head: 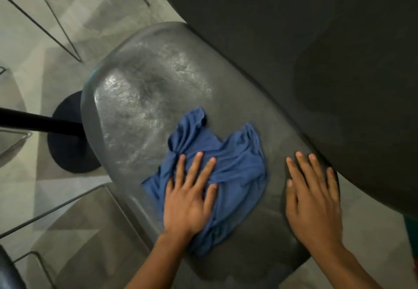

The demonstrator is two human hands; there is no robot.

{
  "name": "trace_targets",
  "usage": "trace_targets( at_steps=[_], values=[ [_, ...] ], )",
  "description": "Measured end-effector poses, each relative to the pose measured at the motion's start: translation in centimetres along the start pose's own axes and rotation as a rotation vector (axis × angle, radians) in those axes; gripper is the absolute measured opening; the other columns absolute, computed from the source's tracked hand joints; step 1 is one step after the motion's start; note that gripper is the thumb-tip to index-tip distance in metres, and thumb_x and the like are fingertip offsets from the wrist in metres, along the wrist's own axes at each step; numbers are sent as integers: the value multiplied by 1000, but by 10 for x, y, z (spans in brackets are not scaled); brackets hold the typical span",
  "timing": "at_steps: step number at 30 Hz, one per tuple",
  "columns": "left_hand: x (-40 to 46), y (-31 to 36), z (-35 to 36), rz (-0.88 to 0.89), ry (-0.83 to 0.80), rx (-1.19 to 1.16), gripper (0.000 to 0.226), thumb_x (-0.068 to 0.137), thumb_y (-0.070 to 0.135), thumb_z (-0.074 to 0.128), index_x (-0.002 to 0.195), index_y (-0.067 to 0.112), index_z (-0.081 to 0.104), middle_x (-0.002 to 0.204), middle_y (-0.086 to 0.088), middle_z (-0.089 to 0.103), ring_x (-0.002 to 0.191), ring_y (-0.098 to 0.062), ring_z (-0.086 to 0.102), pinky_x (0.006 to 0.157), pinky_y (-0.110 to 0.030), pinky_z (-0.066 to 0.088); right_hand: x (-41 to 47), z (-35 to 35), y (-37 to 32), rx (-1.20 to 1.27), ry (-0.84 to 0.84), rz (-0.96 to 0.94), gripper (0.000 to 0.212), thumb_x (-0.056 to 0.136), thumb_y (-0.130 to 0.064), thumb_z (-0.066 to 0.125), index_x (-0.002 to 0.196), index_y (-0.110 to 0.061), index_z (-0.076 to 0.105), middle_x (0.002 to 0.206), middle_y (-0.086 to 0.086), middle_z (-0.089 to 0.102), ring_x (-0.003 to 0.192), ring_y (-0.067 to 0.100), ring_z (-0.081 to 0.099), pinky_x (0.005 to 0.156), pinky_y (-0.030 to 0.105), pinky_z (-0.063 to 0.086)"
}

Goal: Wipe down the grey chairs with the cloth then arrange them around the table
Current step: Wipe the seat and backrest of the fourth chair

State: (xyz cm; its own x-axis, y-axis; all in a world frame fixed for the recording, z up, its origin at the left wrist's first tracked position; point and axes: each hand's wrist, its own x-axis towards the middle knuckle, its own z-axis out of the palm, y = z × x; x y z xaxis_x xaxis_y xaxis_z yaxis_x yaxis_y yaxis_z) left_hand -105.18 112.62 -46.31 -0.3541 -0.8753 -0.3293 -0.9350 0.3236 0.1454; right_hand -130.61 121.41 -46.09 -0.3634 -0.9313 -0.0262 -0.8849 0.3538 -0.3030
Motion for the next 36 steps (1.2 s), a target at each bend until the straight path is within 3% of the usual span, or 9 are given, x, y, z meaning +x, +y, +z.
trace_targets(
  at_steps=[5,10,17,21,23,26,31,33,36],
  values=[
    [53,-48,-23,-178,10,5,65,99,66,16,161,48,7,172,9,5,158,-31,-1,125,-59,4,-2,5,-2,32,77,13,47,100,-18,43,144,-11,55,155,9,47,150,27,33,121,54,27],
    [130,5,-29,-322,87,-48,66,102,52,18,164,33,4,172,3,-6,157,-34,-11,122,-63,-7,-2,9,-1,36,121,-1,47,101,-19,41,144,-12,56,155,8,47,150,26,34,121,53,26],
    [80,134,1,206,60,-12,64,101,48,28,162,30,24,171,5,13,159,-31,2,124,-62,5,-2,14,6,143,181,7,47,92,-11,42,133,0,62,143,14,58,142,31,44,121,50,28],
    [14,91,9,361,-11,4,57,105,50,31,161,38,27,171,11,14,159,-26,4,126,-56,12,-5,10,14,278,236,54,46,88,-4,41,127,3,65,131,20,61,133,36,51,111,56,40],
    [-5,40,11,313,-20,49,57,105,58,23,160,42,25,170,10,15,159,-27,5,125,-56,14,-14,6,15,281,219,76,47,88,-1,42,130,3,63,134,21,58,136,37,48,110,58,40],
    [-3,-16,-1,16,-48,79,71,101,67,11,156,31,38,166,-4,31,157,-31,8,122,-63,15,-31,4,11,230,197,104,47,92,-1,44,136,-1,60,143,17,55,142,34,42,117,56,33],
    [78,19,-24,-312,15,-30,68,101,55,16,164,29,12,172,-1,2,157,-34,-14,123,-63,-7,-36,8,9,255,200,151,48,95,-6,40,140,-5,58,147,10,52,146,27,38,119,54,30],
    [114,60,-23,-290,44,-62,65,105,47,25,164,29,6,172,3,-5,156,-35,-15,122,-64,-8,-38,9,9,292,205,163,47,98,-9,38,140,-5,58,147,10,52,146,26,38,117,54,33],
    [124,125,-11,-53,42,-18,66,102,49,22,164,31,9,172,7,-3,157,-33,-11,122,-64,-6,-38,11,10,388,252,213,46,99,-12,38,140,-4,58,144,12,52,145,26,39,114,52,38]
  ],
)
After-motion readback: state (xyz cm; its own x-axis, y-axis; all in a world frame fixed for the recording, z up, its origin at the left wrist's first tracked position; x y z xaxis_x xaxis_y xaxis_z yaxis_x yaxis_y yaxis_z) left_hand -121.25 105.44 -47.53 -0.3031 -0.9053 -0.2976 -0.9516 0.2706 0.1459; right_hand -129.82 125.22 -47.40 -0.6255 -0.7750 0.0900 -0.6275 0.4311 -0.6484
